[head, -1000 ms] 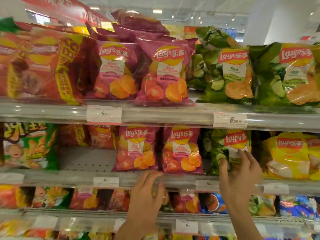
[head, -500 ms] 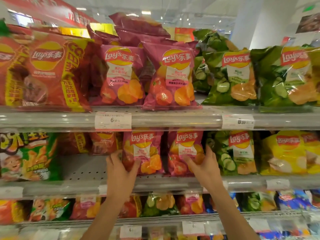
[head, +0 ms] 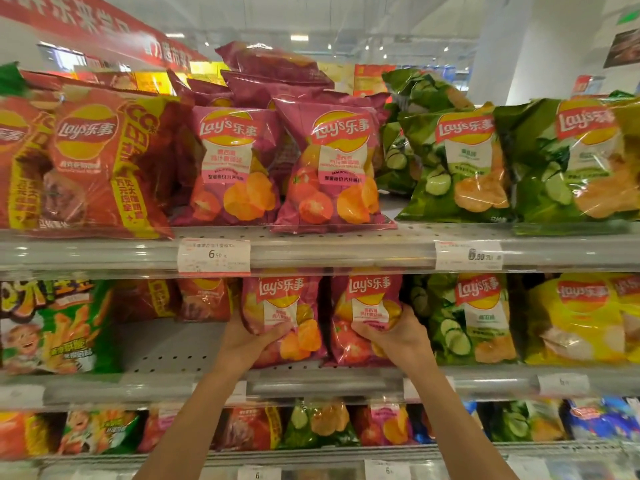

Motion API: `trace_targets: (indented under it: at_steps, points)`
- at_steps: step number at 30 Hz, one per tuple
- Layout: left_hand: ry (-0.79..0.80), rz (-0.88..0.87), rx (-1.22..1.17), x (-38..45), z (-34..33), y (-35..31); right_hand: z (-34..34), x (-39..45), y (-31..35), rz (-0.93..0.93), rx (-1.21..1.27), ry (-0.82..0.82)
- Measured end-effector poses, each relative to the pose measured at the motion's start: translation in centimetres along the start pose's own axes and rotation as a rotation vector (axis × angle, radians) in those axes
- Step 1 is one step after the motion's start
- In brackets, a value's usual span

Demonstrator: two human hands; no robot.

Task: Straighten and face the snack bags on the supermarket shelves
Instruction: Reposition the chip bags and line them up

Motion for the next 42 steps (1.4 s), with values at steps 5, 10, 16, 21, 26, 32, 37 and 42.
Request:
trace_targets:
  at_steps: [5,10,16,21,26,32,37,42]
  points:
    - [0.022,0.046,-0.060,0.3,-0.4,0.6,-0.1,0.4,-0.3,0.036,0.026,0.016]
    - [-0.019,0.047,-0.109,0.2,0.5,1.0,-0.1,-0.2,1.4,0.113,0.003,0.038]
    - [-0.075,0.022,-0.136,-1.0,2.3,0.5,1.3,-2.5,3.9,0.199,-0.026,-0.004]
    - [-0.025,-0.008,-0.143,-1.6,1.4,-0.3,3.8,-4.9,2.9,0.249,0.019,-0.027]
    - [0.061,-0.048,-0.130,-1.9,-2.5,-2.3,7.9,-7.3,0.0,0.222,0.077,-0.073]
    - [0.214,-0.061,-0.120,-3.0,-9.4,-4.8,13.1,-10.0,-2.9,0.201,0.183,-0.181]
    - [0.330,-0.043,-0.110,-3.7,-13.8,-6.1,15.6,-10.8,-4.7,0.139,0.254,-0.208]
    - [0.391,-0.030,-0.063,-3.9,-15.3,-6.6,16.3,-10.9,-5.3,0.141,0.259,-0.196]
Point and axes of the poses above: each hand's wrist, its own x-axis towards the middle knuckle, its own z-axis out of the back of the hand, y = z × x, the point moved 7 cm from there along x, towards the middle knuckle, and after that the axes turned 11 degrees about x, right-handed, at the moved point
